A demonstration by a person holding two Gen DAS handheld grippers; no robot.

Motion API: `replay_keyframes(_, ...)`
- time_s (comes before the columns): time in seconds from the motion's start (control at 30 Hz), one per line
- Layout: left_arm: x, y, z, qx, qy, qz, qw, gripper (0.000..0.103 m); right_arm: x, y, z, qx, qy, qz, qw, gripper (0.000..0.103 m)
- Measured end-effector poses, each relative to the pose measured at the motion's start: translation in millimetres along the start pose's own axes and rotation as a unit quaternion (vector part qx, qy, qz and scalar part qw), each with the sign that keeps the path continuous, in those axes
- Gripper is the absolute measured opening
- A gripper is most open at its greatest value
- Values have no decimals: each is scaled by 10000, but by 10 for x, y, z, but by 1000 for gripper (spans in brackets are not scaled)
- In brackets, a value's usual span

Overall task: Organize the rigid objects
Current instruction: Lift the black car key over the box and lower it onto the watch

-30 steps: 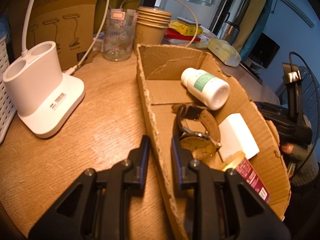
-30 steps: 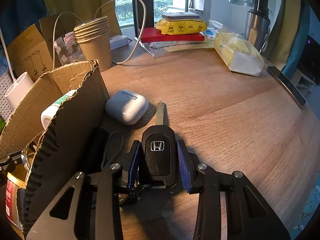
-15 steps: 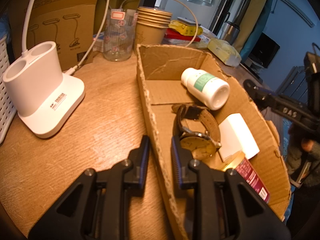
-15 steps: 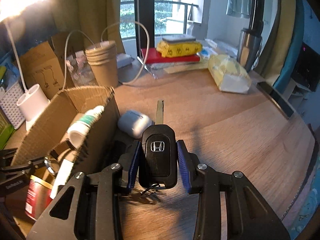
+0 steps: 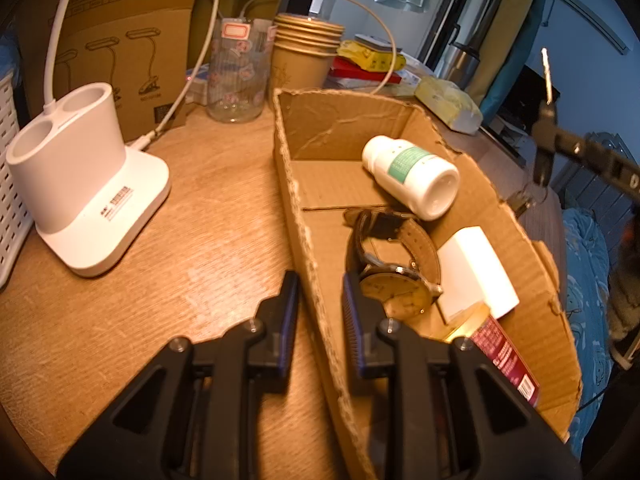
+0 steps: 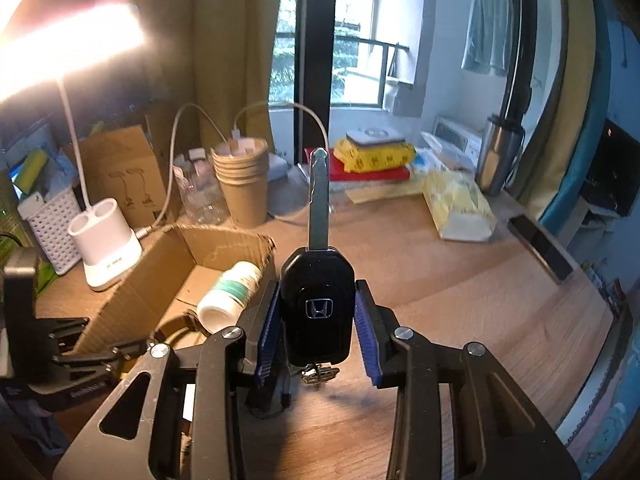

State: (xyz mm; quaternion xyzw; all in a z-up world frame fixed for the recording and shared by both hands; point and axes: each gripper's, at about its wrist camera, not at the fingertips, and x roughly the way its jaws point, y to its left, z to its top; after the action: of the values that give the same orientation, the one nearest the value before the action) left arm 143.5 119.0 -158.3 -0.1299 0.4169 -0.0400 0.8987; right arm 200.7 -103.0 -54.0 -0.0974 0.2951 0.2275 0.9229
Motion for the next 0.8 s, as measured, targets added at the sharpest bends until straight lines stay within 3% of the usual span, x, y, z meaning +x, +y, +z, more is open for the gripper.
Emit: replay_keyframes(0.8, 0, 2, 1, -1, 0, -2, 10000, 24, -353, 544, 512, -439, -655, 536, 9954, 38)
